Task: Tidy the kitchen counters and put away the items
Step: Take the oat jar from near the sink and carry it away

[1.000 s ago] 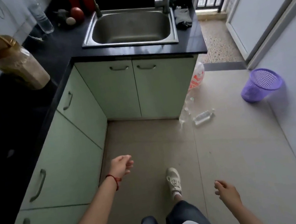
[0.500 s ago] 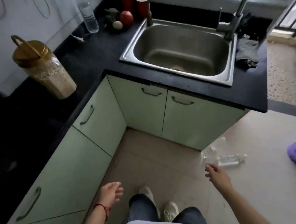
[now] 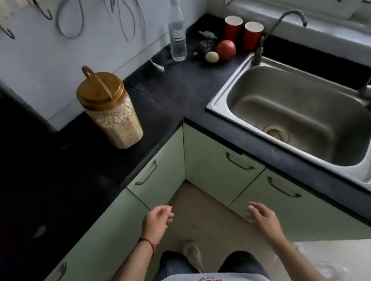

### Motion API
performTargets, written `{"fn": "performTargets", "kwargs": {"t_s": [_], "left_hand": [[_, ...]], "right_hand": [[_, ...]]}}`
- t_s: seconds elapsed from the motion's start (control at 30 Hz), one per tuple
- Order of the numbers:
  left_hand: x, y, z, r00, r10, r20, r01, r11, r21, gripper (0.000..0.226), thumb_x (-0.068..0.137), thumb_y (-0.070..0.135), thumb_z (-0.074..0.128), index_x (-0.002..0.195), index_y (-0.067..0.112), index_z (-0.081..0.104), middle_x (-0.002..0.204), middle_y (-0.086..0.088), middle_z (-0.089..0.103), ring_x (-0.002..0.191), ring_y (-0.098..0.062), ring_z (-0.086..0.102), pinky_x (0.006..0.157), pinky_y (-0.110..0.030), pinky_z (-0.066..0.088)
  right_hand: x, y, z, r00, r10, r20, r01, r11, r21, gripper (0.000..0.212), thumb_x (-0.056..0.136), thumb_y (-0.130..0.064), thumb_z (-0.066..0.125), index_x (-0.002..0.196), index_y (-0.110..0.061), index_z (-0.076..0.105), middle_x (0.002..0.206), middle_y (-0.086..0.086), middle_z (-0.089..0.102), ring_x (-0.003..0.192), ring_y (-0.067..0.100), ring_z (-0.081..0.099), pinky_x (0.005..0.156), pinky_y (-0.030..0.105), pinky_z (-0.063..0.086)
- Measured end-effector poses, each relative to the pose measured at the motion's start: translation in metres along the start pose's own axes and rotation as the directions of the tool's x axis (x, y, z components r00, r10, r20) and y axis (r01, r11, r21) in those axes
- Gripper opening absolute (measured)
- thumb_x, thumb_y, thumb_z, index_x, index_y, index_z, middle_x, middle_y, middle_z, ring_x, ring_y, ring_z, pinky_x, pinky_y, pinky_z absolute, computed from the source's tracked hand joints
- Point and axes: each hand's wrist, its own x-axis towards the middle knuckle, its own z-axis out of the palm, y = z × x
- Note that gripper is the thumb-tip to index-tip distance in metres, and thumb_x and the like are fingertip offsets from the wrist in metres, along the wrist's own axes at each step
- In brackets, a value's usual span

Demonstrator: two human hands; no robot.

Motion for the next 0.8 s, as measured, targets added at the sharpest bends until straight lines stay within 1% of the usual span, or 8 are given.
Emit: {"fn": "performTargets", "kwargs": {"t_s": [0.07,0.17,0.3,0.4,0.5,0.63,0.7,0.8], "left_hand": [[0.003,0.025,-0.002,0.996,0.088,-0.015,-0.088,0.996,-0.007,0.021,0.09,0.017,0.05,0.074,0.028,0.058,0.075,0.004,0.064,0.073,-0.014,0.059,0.061,-0.021,0.044],[0.006,0.054,-0.011,0.981,0.183,-0.069,-0.186,0.982,-0.034,0.022,0.09,0.016,0.05,0.078,0.033,0.058,0.079,0.008,0.065,0.076,-0.008,0.061,0.061,-0.014,0.047],[0.014,0.079,-0.031,0.947,0.214,-0.238,-0.244,0.964,-0.102,0.023,0.089,0.013,0.052,0.08,0.033,0.058,0.08,0.009,0.064,0.071,0.001,0.064,0.06,-0.007,0.048],[0.023,0.102,-0.04,0.887,0.209,-0.412,-0.281,0.952,-0.121,0.012,0.087,0.014,0.056,0.096,0.02,0.061,0.085,0.007,0.062,0.085,-0.012,0.061,0.066,-0.013,0.046],[0.038,0.128,-0.039,0.796,0.152,-0.586,-0.289,0.946,-0.148,0.044,0.085,0.016,0.06,0.126,0.008,0.047,0.11,0.0,0.055,0.101,-0.017,0.056,0.075,-0.018,0.043],[0.069,0.154,-0.026,0.735,0.073,-0.675,-0.279,0.939,-0.203,0.076,0.079,0.017,0.067,0.141,0.01,0.025,0.145,-0.012,0.036,0.13,-0.023,0.04,0.096,-0.031,0.041],[0.085,0.16,-0.022,0.693,0.043,-0.72,-0.254,0.949,-0.188,0.086,0.074,0.022,0.072,0.143,0.012,0.021,0.148,-0.012,0.03,0.135,-0.024,0.034,0.107,-0.038,0.037],[0.1,0.171,-0.016,0.617,0.029,-0.787,-0.273,0.945,-0.179,0.094,0.067,0.024,0.078,0.141,0.01,0.024,0.146,-0.013,0.033,0.135,-0.025,0.034,0.11,-0.046,0.034]], "right_hand": [[0.015,-0.026,0.009,0.998,-0.04,0.052,0.041,0.999,-0.007,0.013,0.09,-0.022,0.054,0.1,-0.022,0.062,0.105,0.009,0.068,0.1,0.026,0.063,0.091,0.042,0.05],[0.036,-0.071,0.027,0.981,-0.124,0.146,0.128,0.992,-0.013,0.016,0.09,-0.021,0.054,0.104,-0.021,0.063,0.104,0.009,0.069,0.098,0.025,0.065,0.09,0.041,0.051],[0.069,-0.134,0.058,0.927,-0.241,0.286,0.261,0.965,-0.033,0.022,0.09,-0.025,0.055,0.109,-0.019,0.064,0.109,0.005,0.068,0.102,0.022,0.063,0.094,0.042,0.05],[0.096,-0.187,0.084,0.867,-0.328,0.376,0.357,0.934,-0.008,0.02,0.09,-0.025,0.054,0.107,-0.018,0.064,0.102,0.004,0.068,0.097,0.023,0.064,0.09,0.041,0.051],[0.125,-0.246,0.112,0.788,-0.387,0.479,0.432,0.902,0.017,0.024,0.092,-0.024,0.053,0.111,-0.014,0.063,0.099,0.003,0.066,0.093,0.021,0.065,0.082,0.035,0.051],[0.158,-0.315,0.148,0.7,-0.444,0.56,0.514,0.857,0.037,0.03,0.092,-0.025,0.051,0.117,-0.012,0.06,0.093,0.0,0.064,0.081,0.009,0.061,0.075,0.027,0.048],[0.168,-0.342,0.167,0.667,-0.442,0.6,0.53,0.847,0.034,0.033,0.091,-0.028,0.05,0.121,-0.014,0.057,0.1,0.0,0.064,0.09,0.012,0.06,0.084,0.031,0.048],[0.178,-0.368,0.195,0.61,-0.426,0.668,0.546,0.837,0.035,0.04,0.091,-0.034,0.049,0.128,-0.018,0.051,0.127,0.004,0.058,0.117,0.019,0.054,0.103,0.04,0.043]]}}
